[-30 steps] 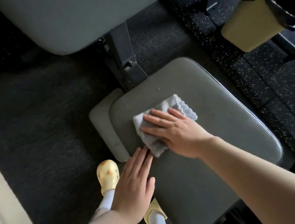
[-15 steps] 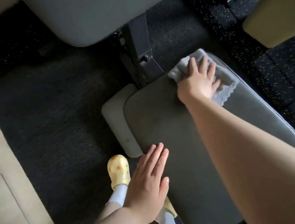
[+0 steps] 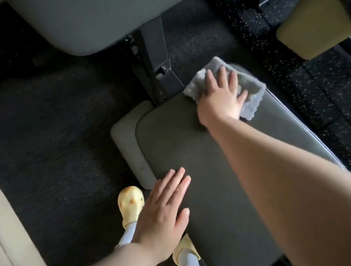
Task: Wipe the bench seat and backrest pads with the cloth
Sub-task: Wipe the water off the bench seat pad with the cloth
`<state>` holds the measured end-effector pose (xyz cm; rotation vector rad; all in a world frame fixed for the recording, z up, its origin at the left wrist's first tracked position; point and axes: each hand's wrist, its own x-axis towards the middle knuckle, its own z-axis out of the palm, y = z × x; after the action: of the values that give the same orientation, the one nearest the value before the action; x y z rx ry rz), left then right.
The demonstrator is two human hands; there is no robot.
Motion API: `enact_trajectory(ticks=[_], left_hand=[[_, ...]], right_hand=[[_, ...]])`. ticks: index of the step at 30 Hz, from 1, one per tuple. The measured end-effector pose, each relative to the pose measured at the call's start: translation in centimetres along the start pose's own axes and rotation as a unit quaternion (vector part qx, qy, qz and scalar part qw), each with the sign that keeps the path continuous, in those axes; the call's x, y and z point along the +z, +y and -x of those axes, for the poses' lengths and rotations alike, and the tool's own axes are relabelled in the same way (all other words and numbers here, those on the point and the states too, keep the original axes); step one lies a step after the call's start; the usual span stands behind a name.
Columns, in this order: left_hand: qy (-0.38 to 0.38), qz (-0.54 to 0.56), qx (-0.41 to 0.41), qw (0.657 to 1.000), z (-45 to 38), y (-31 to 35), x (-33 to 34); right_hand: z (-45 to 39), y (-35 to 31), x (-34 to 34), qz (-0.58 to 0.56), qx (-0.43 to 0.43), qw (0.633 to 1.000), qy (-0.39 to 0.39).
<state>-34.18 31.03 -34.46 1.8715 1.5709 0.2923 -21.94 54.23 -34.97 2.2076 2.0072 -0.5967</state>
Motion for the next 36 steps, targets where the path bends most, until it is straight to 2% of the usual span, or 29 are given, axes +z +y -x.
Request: enact_trajectory(ticks=[1, 2, 4, 5, 6, 8, 10, 13, 16, 18, 19, 20, 21, 22, 24, 25, 27, 30, 31, 32, 33, 35, 36], left_hand=[[0.001, 0.000, 0.001, 1.000, -0.3, -0.1, -0.1], [0.001, 0.001, -0.001, 1.000, -0.7, -0.3, -0.3], [0.003, -0.006, -0.010, 1.000, -1.6, -0.8, -0.7], [0.005, -0.012, -0.012, 1.000, -2.0, -1.0, -0.8], [0.005, -0.017, -0.010, 1.000, -2.4, -1.3, -1.0], [0.000, -0.023, -0.003, 1.000, -2.8, -1.5, -1.3], [-0.002, -0.017, -0.004, 1.000, -2.8, -1.5, -1.5], [-0.001, 0.001, -0.016, 1.000, -2.6, -1.2, -1.3], [0.003, 0.008, -0.018, 1.000, -2.6, -1.1, -1.2], [0.006, 0.007, -0.016, 1.000, -2.5, -0.9, -1.2], [0.009, 0.005, -0.017, 1.000, -2.5, -0.9, -1.1], [0.012, 0.006, -0.022, 1.000, -2.5, -0.8, -1.1], [0.013, 0.011, -0.030, 0.999, -2.6, -0.6, -1.0], [0.012, 0.016, -0.038, 0.999, -2.6, -0.5, -1.0], [0.013, 0.019, -0.042, 0.999, -2.4, -0.4, -0.8], [0.016, 0.018, -0.040, 0.999, -2.3, -0.4, -0.9], [0.022, 0.018, -0.039, 0.999, -2.3, -0.5, -0.9], [0.033, 0.027, -0.041, 0.998, -2.1, -0.7, -1.0], [0.036, 0.029, -0.038, 0.998, -2.0, -0.7, -1.0], [0.042, 0.033, -0.039, 0.998, -2.0, -0.7, -1.0], [0.051, 0.038, -0.045, 0.997, -2.0, -0.8, -0.9], [0.078, 0.056, -0.070, 0.993, -2.3, -1.0, -0.8], [0.096, 0.075, -0.087, 0.989, -2.6, -1.1, -0.9]], right_hand=[[0.7, -1.1, 0.2, -0.011, -0.013, 1.000, -0.011], [1.6, -1.5, 0.7, -0.012, -0.074, 0.997, -0.011], [3.0, 0.7, 0.7, 0.036, -0.247, 0.968, -0.025], [2.2, 2.7, 0.1, 0.061, -0.293, 0.954, -0.032], [0.9, 4.5, -0.6, 0.079, -0.285, 0.955, -0.028], [-1.5, 7.5, -2.2, 0.059, -0.136, 0.989, -0.006], [-1.1, 9.3, -2.9, 0.001, 0.002, 1.000, 0.012], [4.7, 10.6, -1.9, -0.002, 0.043, 0.997, 0.071], [9.2, 9.7, -0.4, -0.012, 0.170, 0.982, 0.084], [8.1, 7.5, -0.5, -0.056, 0.298, 0.951, 0.065], [6.3, 6.4, -0.9, -0.093, 0.342, 0.934, 0.046], [4.4, 5.2, -1.3, -0.129, 0.348, 0.928, 0.030], [2.6, 4.1, -1.5, -0.143, 0.311, 0.939, 0.019], [1.3, 3.1, -1.4, -0.131, 0.235, 0.963, 0.014], [1.4, 1.8, -0.7, -0.062, 0.021, 0.998, -0.011], [2.5, 2.0, -0.1, -0.025, -0.077, 0.996, -0.021], [6.1, 4.2, 1.1, 0.022, -0.232, 0.972, -0.034], [9.3, 10.2, 0.7, 0.072, -0.409, 0.906, -0.083], [8.8, 11.8, 0.3, 0.086, -0.439, 0.890, -0.089], [8.0, 12.2, 0.0, 0.093, -0.436, 0.891, -0.085], [7.1, 11.5, 0.1, 0.090, -0.400, 0.910, -0.063], [6.4, 7.0, 1.0, 0.051, -0.233, 0.971, -0.004], [6.7, 4.0, 1.7, 0.024, -0.144, 0.989, 0.009]])
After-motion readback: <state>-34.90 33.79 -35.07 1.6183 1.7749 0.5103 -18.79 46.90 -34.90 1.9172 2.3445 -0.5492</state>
